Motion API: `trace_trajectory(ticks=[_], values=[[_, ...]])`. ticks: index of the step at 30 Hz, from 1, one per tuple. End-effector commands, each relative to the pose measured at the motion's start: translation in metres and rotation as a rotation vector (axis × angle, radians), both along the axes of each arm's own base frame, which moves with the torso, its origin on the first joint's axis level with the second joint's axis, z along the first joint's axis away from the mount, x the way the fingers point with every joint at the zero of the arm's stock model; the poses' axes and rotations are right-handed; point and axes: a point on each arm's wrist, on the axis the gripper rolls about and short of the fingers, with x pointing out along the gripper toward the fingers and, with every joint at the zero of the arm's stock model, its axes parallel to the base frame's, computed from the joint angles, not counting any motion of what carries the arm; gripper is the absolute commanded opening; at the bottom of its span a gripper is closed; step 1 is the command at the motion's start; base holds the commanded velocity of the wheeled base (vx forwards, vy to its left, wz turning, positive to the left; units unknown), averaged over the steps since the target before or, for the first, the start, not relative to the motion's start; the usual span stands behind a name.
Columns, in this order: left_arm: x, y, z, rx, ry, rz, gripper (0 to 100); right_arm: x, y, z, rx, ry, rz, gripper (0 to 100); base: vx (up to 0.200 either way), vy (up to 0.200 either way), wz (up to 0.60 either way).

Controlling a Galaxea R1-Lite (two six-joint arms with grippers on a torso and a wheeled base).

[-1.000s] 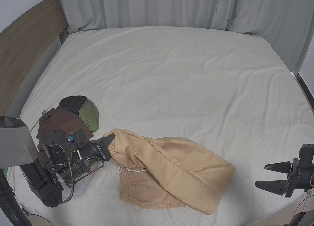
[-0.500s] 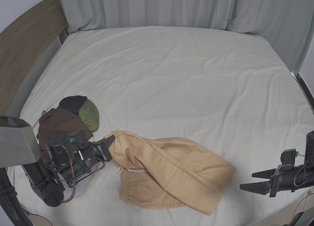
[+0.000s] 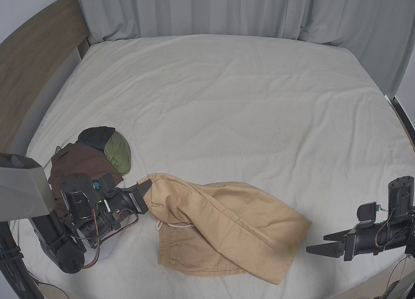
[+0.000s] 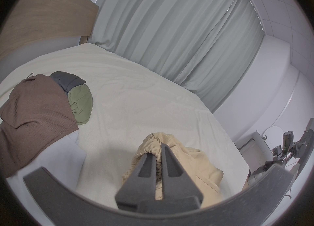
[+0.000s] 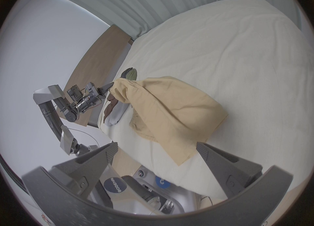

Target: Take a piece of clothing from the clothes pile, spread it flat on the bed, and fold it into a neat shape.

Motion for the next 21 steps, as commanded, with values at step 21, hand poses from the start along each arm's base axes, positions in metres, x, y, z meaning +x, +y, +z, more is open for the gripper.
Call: trace_trajectory(ticks=[21], values=[[0.001,0.001,-0.002,0.002,0.004,0.005,0,0.031,-0.001,-0.083,-0.022,0.185,-0.038,100,0.0,0.0,0.0]])
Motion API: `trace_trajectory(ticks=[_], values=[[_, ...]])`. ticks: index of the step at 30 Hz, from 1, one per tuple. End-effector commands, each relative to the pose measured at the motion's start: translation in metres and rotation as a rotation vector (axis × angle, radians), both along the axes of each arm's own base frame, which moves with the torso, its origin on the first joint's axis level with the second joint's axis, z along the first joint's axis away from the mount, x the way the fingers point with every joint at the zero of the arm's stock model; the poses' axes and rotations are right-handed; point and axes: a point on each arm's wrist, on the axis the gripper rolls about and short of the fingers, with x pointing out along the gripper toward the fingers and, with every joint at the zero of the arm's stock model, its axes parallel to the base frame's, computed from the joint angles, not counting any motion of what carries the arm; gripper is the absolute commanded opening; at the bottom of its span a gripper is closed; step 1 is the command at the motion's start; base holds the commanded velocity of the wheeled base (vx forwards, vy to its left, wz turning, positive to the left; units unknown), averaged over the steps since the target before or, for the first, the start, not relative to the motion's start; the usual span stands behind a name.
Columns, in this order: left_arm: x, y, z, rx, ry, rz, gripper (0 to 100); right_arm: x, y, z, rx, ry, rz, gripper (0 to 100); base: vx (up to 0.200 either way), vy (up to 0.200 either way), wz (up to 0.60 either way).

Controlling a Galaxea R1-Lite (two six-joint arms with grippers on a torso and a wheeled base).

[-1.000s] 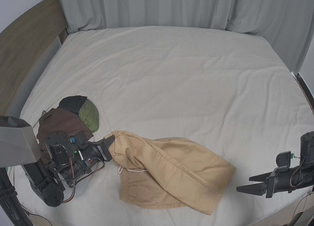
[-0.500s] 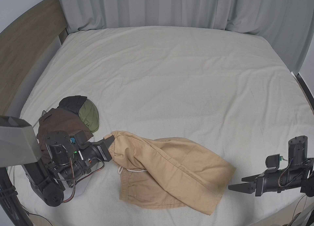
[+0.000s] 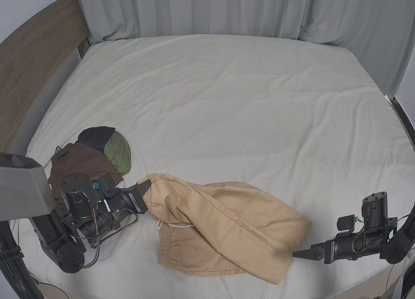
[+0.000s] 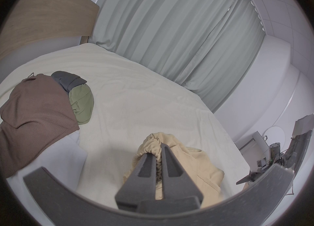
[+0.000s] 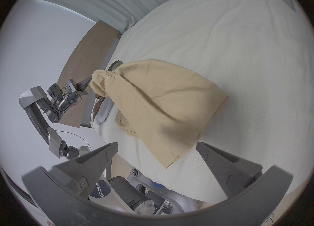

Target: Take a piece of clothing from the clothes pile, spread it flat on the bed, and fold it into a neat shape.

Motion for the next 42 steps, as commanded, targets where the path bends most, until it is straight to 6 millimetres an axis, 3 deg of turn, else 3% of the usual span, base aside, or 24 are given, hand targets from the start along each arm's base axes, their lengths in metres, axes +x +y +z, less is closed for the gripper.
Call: trace_trajectory(ticks=[1,25,42], values=[[0.0,0.0,0.0,0.0,0.0,0.0,0,0.0,0.0,-0.022,-0.021,0.087,-0.001,100,0.0,0.0,0.0],[0.0,0.001,-0.001,0.001,0.003,0.003,0,0.015,0.01,-0.069,0.018,0.136,-0.032,100,0.0,0.0,0.0],[0.001,0.0,-0.003,0.004,0.01,0.003,0,0.019,0.022,-0.067,0.076,0.097,-0.029,100,0.0,0.0,0.0]])
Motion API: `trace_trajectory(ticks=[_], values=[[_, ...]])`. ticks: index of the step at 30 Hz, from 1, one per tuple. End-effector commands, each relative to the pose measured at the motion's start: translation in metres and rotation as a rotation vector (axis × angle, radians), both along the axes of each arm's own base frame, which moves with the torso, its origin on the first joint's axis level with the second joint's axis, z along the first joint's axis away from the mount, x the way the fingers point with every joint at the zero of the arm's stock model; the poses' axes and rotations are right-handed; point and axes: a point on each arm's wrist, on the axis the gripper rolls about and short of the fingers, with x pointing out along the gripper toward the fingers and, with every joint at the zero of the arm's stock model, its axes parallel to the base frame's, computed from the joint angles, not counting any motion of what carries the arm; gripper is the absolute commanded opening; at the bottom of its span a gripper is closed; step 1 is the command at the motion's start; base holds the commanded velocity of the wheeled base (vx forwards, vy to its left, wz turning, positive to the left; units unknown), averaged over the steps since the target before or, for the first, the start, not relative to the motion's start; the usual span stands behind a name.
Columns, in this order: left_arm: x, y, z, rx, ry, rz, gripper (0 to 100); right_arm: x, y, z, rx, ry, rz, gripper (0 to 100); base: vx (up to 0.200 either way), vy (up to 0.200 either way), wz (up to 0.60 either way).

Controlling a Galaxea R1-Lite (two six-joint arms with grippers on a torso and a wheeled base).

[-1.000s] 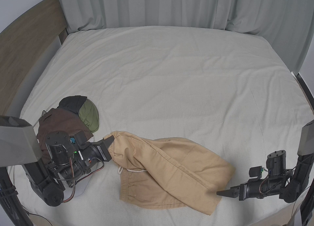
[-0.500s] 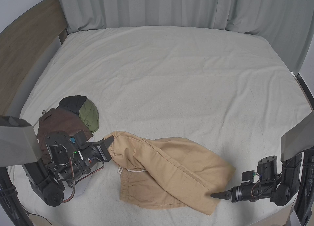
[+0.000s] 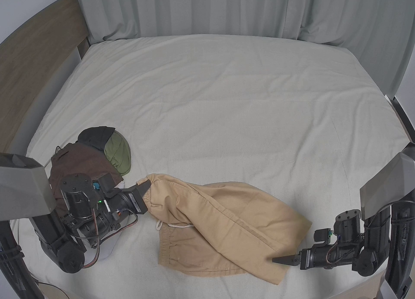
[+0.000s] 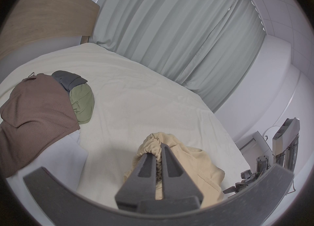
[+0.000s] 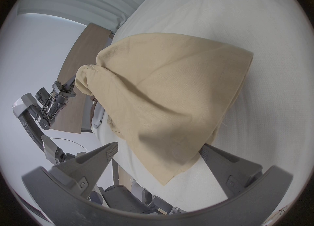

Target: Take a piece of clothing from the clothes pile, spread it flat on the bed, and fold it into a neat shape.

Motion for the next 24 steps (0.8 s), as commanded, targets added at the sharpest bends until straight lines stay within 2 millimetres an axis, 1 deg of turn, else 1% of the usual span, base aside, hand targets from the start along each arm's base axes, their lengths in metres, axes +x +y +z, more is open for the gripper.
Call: trace_trajectory(ticks=[1,2,9,12,15,18,22,24], values=[[0.0,0.0,-0.002,0.002,0.006,0.0,0,-0.004,-0.001,0.002,-0.002,0.009,0.003,100,0.0,0.0,0.0],[0.001,0.0,-0.002,0.003,0.007,0.0,0,-0.004,-0.001,0.002,-0.002,0.009,0.003,0,0.0,0.0,0.0],[0.001,0.0,-0.003,0.003,0.008,0.0,0,-0.004,-0.001,0.003,-0.001,0.0,0.003,0,0.0,0.0,0.0],[0.001,0.0,-0.003,0.004,0.01,0.002,0,-0.003,-0.001,0.01,0.009,-0.031,0.0,0,0.0,0.0,0.0],[0.002,0.0,-0.003,0.003,0.007,0.003,0,-0.001,-0.003,0.019,0.021,-0.071,-0.01,0,0.0,0.0,0.0],[0.004,0.003,-0.005,0.004,0.011,0.014,0,0.001,-0.007,0.033,0.042,-0.136,-0.031,0,0.0,0.0,0.0],[0.008,0.004,-0.005,0.003,0.007,0.023,0,0.003,-0.017,0.051,0.067,-0.214,-0.072,0,0.0,0.0,0.0],[0.008,0.004,-0.005,0.002,0.006,0.025,0,0.005,-0.022,0.056,0.08,-0.241,-0.081,0,0.0,0.0,0.0]])
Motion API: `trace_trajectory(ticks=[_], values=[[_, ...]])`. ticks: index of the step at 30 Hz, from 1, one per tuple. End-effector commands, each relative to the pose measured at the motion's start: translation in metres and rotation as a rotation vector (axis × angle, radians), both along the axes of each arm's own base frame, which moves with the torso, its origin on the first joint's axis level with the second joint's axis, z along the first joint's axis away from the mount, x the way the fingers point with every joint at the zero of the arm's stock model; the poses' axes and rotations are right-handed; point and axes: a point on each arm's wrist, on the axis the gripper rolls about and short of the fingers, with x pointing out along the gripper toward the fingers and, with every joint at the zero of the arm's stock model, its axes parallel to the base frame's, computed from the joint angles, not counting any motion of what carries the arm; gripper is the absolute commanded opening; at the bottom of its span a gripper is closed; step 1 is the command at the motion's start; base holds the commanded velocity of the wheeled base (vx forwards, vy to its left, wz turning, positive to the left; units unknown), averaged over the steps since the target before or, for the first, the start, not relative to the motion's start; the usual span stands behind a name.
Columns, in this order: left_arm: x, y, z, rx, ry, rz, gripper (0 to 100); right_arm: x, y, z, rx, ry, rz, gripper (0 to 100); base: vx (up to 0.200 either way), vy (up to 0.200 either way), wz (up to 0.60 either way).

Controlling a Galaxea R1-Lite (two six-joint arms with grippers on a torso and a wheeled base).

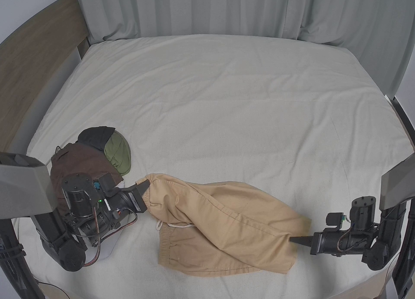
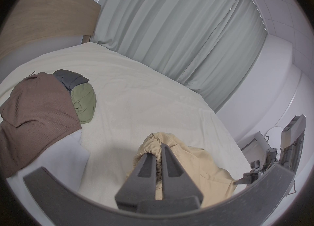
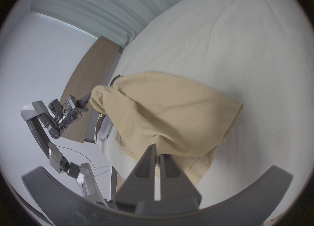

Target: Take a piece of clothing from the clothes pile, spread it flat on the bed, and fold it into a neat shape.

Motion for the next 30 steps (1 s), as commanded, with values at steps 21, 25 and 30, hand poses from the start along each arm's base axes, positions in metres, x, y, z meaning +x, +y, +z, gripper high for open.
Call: trace_trajectory(ticks=[21,25,30], values=[[0.009,0.007,-0.003,-0.001,0.001,0.035,0,0.016,-0.017,0.034,0.09,-0.176,-0.007,0,0.0,0.0,0.0],[0.009,0.007,-0.003,-0.002,0.0,0.035,0,0.016,-0.015,0.031,0.089,-0.165,0.0,0,0.0,0.0,0.0],[0.01,0.007,-0.003,-0.003,-0.002,0.035,0,0.014,-0.009,0.026,0.085,-0.14,0.029,100,0.0,0.0,0.0]])
